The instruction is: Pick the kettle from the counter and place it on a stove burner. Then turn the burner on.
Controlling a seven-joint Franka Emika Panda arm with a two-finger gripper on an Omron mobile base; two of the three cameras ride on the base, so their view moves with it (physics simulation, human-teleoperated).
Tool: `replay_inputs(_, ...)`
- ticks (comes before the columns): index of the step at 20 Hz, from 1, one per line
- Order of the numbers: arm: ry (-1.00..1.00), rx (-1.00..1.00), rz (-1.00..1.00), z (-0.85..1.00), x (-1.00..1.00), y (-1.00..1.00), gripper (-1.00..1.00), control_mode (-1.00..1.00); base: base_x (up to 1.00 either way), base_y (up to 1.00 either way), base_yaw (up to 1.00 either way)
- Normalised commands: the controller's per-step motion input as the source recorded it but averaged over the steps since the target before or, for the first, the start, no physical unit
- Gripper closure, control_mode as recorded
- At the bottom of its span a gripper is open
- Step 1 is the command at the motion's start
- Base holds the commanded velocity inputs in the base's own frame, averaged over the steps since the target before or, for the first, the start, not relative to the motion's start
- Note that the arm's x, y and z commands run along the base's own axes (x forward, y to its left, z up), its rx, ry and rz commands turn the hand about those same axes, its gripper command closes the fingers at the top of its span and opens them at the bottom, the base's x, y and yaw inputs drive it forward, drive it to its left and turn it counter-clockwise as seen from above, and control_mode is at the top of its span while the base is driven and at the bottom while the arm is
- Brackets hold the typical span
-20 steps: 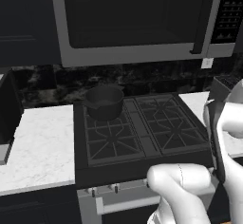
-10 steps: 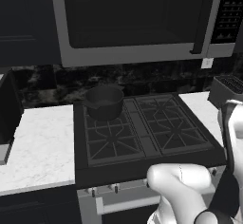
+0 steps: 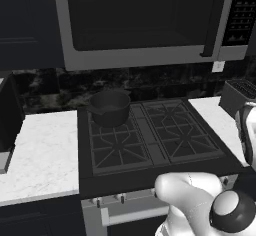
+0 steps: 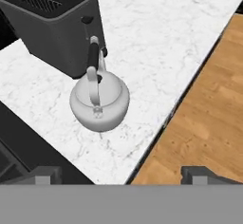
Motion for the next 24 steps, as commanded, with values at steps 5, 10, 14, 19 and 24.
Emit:
replay_inputs(5, 0.0, 0.19, 0.0, -0.22, 0.39, -0.36, -1.0, -1.0, 0.0, 0.0, 0.0)
replay_inputs(10, 0.0, 0.13, 0.0, -0.2, 0.37, -0.13, -1.0, -1.0, 0.0, 0.0, 0.0)
replay_inputs(14, 0.0, 0.06, 0.0, -0.23, 0.32, -0.08, -1.0, -1.0, 0.0, 0.0, 0.0)
replay_inputs(19, 0.0, 0.02, 0.0, -0.25, 0.26, -0.15, -1.0, -1.0, 0.0, 0.0, 0.0)
replay_inputs(24, 0.0, 0.0, 0.0, -0.28, 0.19, -0.19, -1.0, -1.0, 0.0, 0.0, 0.0)
